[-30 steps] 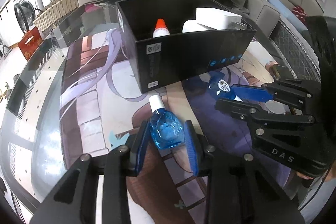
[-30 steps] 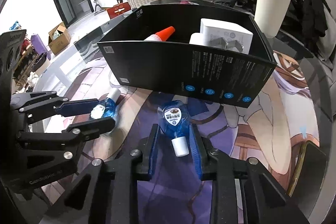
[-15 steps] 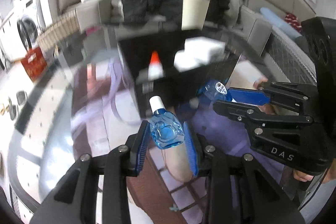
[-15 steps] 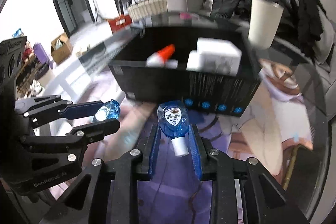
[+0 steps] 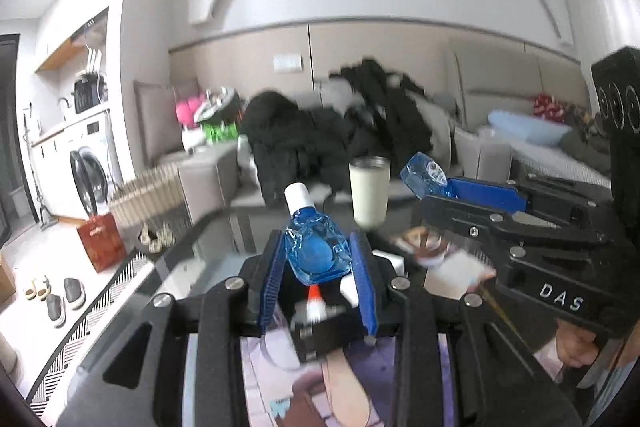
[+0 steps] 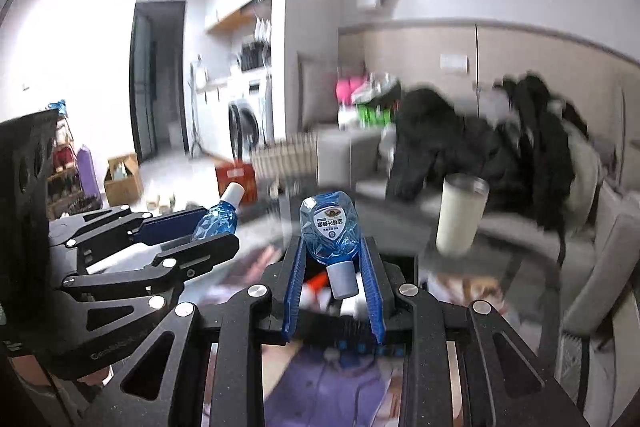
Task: Organize rigid objects
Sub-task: 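Lift both blue bottles and carry them over the black box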
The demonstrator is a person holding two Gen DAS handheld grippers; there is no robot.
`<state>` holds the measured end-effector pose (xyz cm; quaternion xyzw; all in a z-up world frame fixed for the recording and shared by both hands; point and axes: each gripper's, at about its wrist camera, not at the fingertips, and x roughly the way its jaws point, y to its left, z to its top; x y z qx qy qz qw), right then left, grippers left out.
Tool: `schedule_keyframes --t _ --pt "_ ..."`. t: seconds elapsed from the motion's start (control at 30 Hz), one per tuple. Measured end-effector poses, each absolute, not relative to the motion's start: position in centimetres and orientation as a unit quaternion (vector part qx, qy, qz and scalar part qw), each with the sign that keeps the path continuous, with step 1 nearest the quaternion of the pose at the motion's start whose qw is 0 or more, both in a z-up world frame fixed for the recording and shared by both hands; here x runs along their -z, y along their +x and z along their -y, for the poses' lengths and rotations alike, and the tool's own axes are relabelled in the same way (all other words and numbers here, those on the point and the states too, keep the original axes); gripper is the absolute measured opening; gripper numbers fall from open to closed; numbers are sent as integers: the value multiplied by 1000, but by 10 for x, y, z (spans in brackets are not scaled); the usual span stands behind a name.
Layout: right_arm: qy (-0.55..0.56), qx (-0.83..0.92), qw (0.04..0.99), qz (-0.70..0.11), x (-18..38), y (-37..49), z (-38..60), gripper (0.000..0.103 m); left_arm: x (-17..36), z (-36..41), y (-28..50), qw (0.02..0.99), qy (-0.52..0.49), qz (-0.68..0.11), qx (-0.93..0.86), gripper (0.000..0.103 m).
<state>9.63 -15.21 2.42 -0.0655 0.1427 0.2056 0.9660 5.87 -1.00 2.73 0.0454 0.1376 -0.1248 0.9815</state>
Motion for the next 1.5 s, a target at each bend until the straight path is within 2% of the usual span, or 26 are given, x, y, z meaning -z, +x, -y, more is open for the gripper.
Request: schedule_keyframes --t 0.43,1.07,1.3,1.5 --pt "-47 -194 970 -139 -41 104 157 27 -46 0 73 986 13 -114 119 32" --pt "-21 -158 979 -129 -68 175 135 27 -57 -2 138 990 -26 -110 85 32" --pt "-10 -155 970 -186 -55 202 138 27 -42 -1 159 982 -29 -168 86 32" --pt "-21 -130 954 -269 -29 238 141 27 -19 7 189 961 -32 -258 97 32"
